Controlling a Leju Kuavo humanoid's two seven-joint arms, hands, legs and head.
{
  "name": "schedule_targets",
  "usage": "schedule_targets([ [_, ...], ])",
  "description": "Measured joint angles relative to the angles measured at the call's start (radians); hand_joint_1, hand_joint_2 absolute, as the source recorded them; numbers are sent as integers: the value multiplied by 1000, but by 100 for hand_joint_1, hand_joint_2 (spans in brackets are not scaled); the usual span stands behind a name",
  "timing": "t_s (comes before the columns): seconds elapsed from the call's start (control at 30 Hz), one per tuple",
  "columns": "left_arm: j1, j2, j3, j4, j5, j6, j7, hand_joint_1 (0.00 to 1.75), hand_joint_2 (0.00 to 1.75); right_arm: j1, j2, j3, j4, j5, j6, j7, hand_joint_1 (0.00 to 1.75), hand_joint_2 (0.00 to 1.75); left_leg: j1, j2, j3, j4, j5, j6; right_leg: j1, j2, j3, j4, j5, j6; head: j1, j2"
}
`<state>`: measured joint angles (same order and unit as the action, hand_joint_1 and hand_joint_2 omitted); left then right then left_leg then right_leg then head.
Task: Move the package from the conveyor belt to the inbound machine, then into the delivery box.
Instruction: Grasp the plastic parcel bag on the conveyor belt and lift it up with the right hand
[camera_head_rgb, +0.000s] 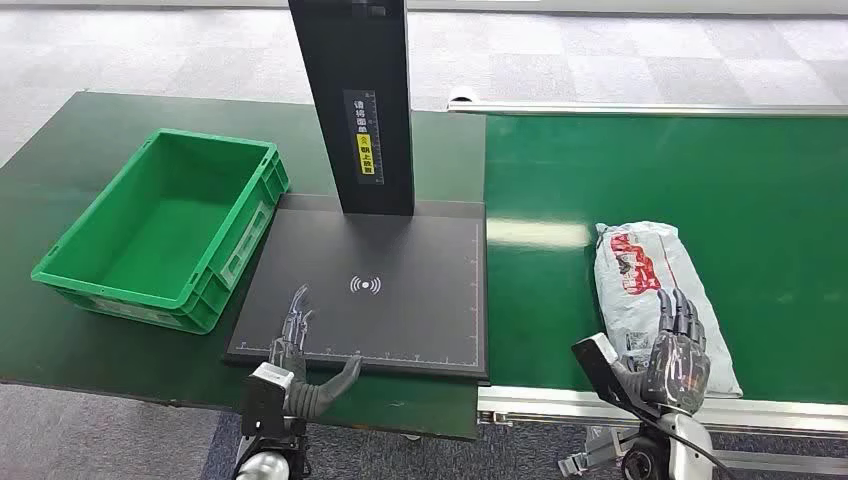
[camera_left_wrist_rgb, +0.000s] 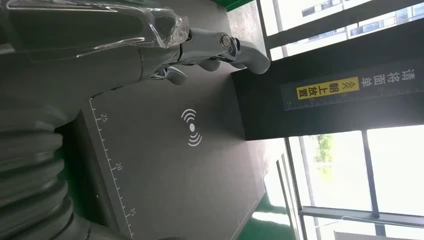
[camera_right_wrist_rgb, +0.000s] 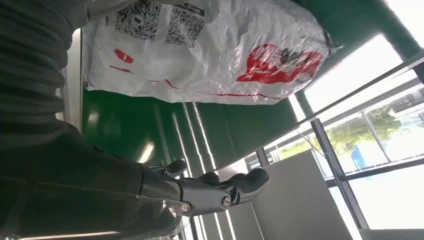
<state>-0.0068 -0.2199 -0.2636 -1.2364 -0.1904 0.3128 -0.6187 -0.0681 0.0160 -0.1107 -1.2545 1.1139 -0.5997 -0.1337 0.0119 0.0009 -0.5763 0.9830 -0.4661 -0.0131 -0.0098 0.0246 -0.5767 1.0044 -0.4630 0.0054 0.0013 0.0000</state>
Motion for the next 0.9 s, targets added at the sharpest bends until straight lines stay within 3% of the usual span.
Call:
schedule_targets([
  [0.43, -5, -1, 9, 7, 2, 5, 8, 0, 175, -14, -4, -30, 26, 71, 8, 31, 0, 175, 0, 0, 0, 0, 0, 0, 0, 0, 0, 0, 0, 0, 0, 0],
  [0.67, -4, -1, 9, 12, 15, 1, 9, 0, 175, -88, -30, -59, 110, -72, 93, -39, 0, 175, -1, 0, 0, 0, 1, 1, -1, 0, 0, 0, 0, 0, 0, 0],
  [0.9, -10, -1, -5, 25, 21, -11, 9, 0, 175, -180, -46, -67, 253, -110, 122, -83, 0, 175, -1, 0, 0, 0, 1, 1, -1, 0, 0, 0, 0, 0, 0, 0],
])
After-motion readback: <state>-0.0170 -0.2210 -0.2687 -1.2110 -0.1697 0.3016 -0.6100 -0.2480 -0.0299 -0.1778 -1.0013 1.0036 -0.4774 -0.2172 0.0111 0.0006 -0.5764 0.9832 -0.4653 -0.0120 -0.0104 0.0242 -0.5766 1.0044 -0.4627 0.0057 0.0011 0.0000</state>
